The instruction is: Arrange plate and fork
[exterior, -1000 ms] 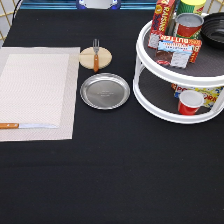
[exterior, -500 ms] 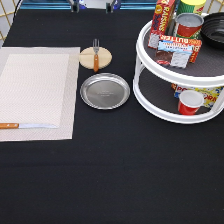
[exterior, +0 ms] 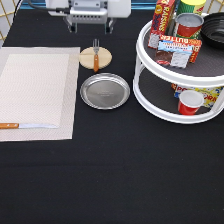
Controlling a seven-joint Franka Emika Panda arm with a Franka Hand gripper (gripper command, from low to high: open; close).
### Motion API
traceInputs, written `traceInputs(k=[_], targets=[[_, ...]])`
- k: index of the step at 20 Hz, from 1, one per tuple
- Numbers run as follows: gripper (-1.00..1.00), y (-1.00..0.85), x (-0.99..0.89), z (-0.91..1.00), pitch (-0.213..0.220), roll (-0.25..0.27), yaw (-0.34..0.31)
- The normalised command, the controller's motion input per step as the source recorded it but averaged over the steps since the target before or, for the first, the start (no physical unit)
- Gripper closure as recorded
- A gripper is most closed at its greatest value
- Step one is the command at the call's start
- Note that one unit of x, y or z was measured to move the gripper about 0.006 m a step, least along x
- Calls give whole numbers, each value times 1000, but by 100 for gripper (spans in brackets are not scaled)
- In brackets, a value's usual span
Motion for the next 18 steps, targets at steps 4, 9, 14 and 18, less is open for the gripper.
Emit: traceInputs(k=[4,9,14,18], targets=[[-100,-76,413,-488,-6,19,9],[-100,-9,374,-475,-16,1,4],[-100,5,440,-363,-12,0,19],[-100,9,456,-337,0,0,27]])
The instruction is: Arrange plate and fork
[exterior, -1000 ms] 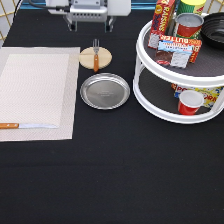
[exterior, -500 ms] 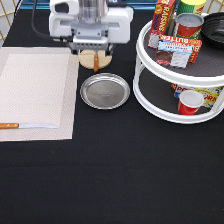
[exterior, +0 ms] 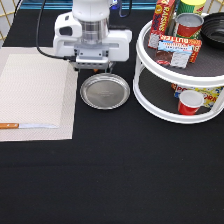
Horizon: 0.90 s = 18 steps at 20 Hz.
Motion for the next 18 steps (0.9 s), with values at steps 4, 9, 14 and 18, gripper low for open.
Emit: traceInputs(k=[4,9,14,18], targets=[[-100,61,366,-324,0,-5,0],[-100,129,203,-337,0,0,13],[-100,59,188,-299,0,0,28],[-100,0,144,-294,0,1,35]])
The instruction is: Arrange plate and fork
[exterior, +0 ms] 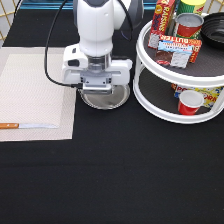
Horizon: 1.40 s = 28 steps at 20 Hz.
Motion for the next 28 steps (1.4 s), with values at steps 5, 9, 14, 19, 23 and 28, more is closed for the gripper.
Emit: traceInputs(k=[5,9,14,19,23,28], targets=[[-100,-82,269,-33,11,4,34],[-100,-264,406,56,37,3,23],[-100,-383,329,39,33,0,3],[-100,-447,249,58,33,0,0],[-100,-527,175,131,32,9,4],[-100,-562,109,166,15,22,9]])
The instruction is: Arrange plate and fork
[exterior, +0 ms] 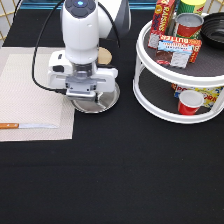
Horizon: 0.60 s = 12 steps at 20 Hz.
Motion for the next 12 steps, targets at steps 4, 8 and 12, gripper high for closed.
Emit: traceInputs(k=[4,8,12], targets=[[-100,-521,179,100,4,7,25],[-100,-582,120,27,1,18,37],[-100,-564,196,85,11,24,63]])
